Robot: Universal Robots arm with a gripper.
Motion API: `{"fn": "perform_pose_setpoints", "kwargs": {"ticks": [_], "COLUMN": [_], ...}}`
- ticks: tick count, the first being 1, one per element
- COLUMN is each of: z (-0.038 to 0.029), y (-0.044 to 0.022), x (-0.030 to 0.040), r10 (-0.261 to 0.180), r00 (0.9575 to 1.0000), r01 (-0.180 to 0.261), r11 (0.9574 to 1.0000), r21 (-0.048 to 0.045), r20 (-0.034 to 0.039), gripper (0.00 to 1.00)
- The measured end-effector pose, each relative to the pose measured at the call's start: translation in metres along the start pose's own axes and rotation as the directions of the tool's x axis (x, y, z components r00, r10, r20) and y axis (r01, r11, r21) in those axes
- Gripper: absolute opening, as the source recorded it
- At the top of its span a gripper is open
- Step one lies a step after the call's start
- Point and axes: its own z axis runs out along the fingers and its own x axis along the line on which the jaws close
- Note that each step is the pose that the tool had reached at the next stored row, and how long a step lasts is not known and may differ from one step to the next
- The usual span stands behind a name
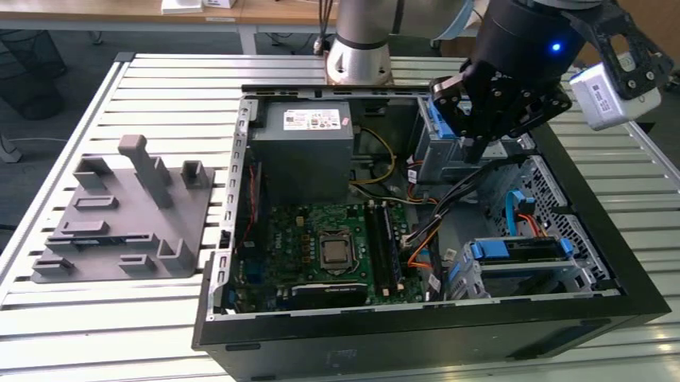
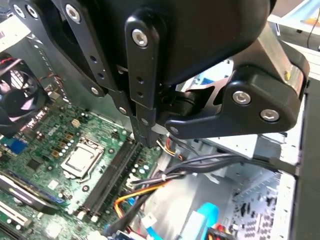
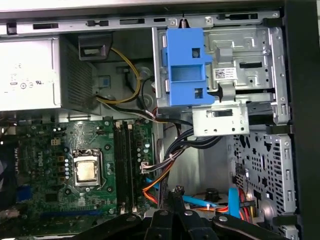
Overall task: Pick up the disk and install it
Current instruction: 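Insert the second disk wire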
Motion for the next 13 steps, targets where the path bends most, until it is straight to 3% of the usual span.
{"fn": "perform_pose_setpoints", "kwargs": {"ticks": [5,13], "z": [0.0012,0.0013], "y": [-0.0010,-0.0010], "x": [-0.0102,-0.0114], "r10": [0.000,0.000], "r00": [1.0000,1.0000], "r01": [0.000,0.000], "r11": [1.0000,1.0000], "r21": [-0.0002,0.0000], "r20": [0.0000,0.0000], "gripper": [0.11,0.11]}}
